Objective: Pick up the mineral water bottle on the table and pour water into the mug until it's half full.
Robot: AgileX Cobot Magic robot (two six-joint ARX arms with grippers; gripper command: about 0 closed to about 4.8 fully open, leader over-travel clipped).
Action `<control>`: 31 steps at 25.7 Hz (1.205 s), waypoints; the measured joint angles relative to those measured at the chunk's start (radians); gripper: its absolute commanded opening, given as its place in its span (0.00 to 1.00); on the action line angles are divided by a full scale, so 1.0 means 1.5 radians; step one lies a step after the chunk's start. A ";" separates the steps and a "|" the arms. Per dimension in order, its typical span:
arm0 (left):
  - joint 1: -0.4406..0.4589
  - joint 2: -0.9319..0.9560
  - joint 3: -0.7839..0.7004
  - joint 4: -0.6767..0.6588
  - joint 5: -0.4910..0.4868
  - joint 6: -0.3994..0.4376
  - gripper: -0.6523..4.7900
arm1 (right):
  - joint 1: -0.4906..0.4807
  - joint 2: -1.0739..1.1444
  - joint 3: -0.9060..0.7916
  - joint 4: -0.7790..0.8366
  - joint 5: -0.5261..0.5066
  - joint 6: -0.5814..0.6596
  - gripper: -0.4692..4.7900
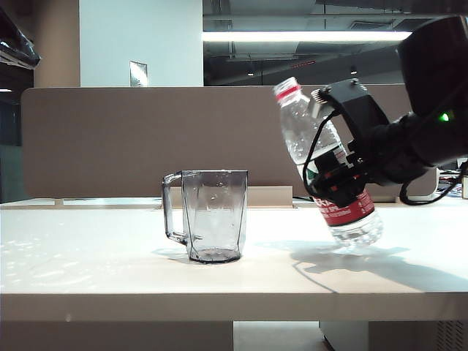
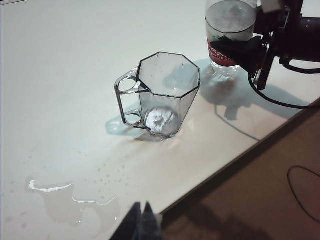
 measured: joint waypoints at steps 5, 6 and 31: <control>0.000 0.000 0.000 0.000 0.000 0.000 0.11 | 0.001 -0.035 0.021 -0.093 0.047 -0.104 0.59; 0.000 0.000 0.000 0.000 0.000 0.000 0.11 | 0.001 -0.041 0.027 -0.110 0.052 -0.126 0.59; 0.000 0.000 0.000 0.000 0.000 0.000 0.11 | 0.017 -0.077 0.089 -0.148 0.110 -0.523 0.59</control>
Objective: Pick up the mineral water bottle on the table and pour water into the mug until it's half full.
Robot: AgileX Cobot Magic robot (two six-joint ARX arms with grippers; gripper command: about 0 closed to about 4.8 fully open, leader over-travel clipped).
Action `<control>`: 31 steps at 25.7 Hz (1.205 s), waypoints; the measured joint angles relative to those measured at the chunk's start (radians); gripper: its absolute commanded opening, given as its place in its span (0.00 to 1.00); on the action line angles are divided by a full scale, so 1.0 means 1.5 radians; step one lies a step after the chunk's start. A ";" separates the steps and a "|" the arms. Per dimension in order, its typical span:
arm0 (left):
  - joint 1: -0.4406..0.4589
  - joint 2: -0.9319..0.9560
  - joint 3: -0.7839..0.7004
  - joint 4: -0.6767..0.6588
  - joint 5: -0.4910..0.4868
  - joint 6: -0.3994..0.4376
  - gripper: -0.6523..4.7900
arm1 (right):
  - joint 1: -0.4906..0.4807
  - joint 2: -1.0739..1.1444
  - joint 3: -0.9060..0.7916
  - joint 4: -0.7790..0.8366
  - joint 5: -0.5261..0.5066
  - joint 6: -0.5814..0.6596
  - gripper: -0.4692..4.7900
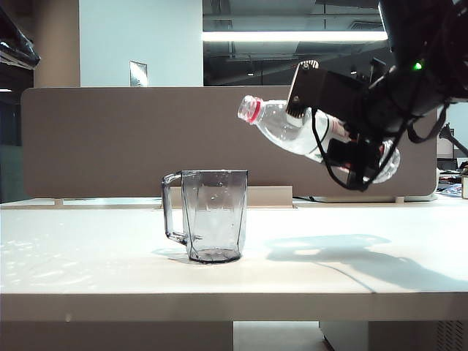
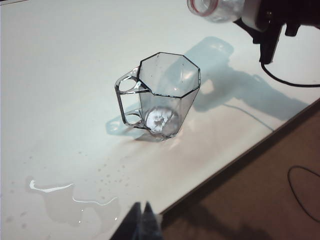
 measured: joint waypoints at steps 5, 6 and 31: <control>0.000 0.000 0.000 0.000 0.000 0.000 0.11 | 0.000 0.000 0.020 0.001 0.007 -0.081 0.59; 0.000 0.000 0.000 0.000 0.000 0.000 0.11 | 0.000 0.000 0.021 0.001 0.007 -0.092 0.59; 0.000 0.000 0.000 0.000 0.000 0.000 0.11 | 0.000 0.000 0.024 0.008 0.009 -0.282 0.59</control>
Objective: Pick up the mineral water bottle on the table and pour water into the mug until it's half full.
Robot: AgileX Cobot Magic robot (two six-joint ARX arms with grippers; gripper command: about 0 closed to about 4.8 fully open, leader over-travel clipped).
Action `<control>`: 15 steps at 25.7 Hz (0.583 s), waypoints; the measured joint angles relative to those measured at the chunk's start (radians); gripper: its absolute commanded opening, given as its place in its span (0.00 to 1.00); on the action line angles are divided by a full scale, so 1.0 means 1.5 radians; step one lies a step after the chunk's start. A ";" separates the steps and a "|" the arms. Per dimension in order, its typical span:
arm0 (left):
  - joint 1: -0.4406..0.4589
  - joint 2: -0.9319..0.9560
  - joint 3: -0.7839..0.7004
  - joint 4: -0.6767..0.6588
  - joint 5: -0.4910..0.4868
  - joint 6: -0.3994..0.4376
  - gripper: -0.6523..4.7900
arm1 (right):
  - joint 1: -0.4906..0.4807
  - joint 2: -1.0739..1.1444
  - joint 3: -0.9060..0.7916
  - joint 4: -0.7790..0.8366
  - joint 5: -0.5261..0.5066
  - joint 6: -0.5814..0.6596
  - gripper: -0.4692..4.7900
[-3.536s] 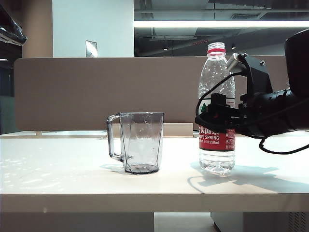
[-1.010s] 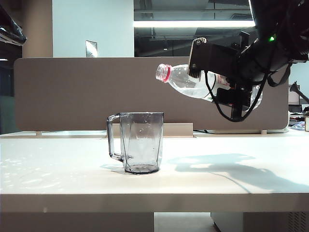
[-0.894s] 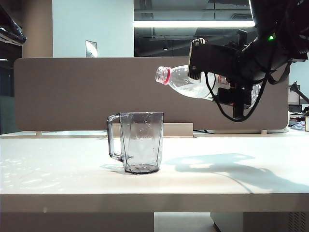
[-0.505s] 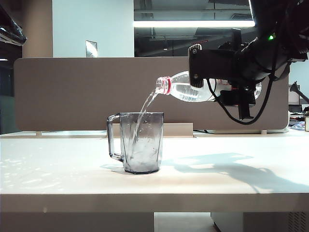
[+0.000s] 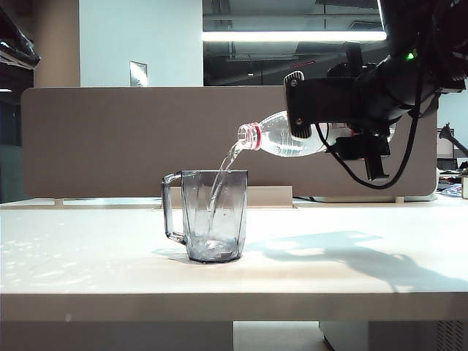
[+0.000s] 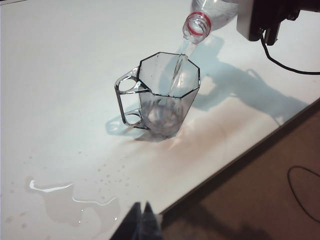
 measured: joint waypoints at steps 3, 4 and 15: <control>0.000 0.000 0.000 0.000 0.000 0.000 0.11 | 0.000 0.000 0.000 0.014 0.000 -0.004 0.59; 0.000 0.000 0.000 0.000 0.000 0.000 0.11 | 0.000 0.000 0.002 0.015 0.000 -0.005 0.59; 0.000 0.000 0.000 0.000 0.000 0.000 0.11 | 0.000 -0.001 0.049 0.021 0.000 -0.024 0.59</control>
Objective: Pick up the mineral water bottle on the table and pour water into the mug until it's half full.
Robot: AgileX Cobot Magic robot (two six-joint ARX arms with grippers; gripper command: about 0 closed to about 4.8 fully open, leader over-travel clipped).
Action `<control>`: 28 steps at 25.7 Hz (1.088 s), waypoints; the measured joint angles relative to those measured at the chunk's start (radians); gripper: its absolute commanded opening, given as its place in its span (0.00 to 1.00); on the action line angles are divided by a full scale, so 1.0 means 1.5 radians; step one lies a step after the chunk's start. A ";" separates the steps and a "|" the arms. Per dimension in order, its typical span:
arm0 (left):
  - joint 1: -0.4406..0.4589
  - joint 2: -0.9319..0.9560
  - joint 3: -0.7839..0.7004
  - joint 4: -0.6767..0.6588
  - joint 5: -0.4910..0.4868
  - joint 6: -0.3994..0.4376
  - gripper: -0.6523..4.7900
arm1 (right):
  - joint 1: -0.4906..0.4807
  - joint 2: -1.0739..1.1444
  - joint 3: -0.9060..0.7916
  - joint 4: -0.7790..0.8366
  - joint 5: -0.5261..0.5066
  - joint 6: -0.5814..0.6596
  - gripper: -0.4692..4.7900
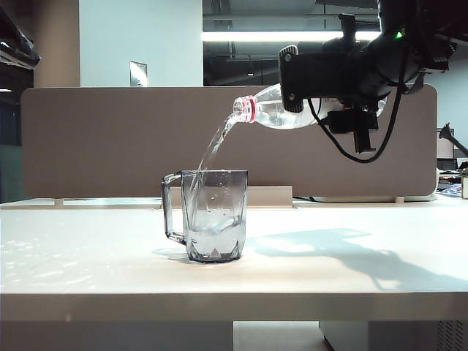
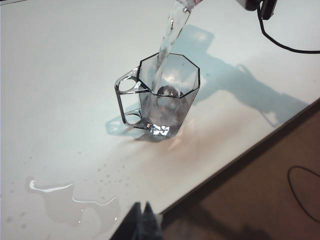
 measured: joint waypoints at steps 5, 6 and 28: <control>0.000 0.000 0.000 0.000 0.000 0.000 0.11 | 0.000 0.000 0.000 -0.011 0.000 0.000 0.59; 0.000 0.000 0.000 0.000 0.000 0.000 0.11 | 0.000 0.000 0.000 -0.011 0.000 0.000 0.59; 0.000 0.000 0.000 0.000 0.000 0.000 0.11 | 0.019 0.000 -0.002 -0.023 0.017 0.153 0.59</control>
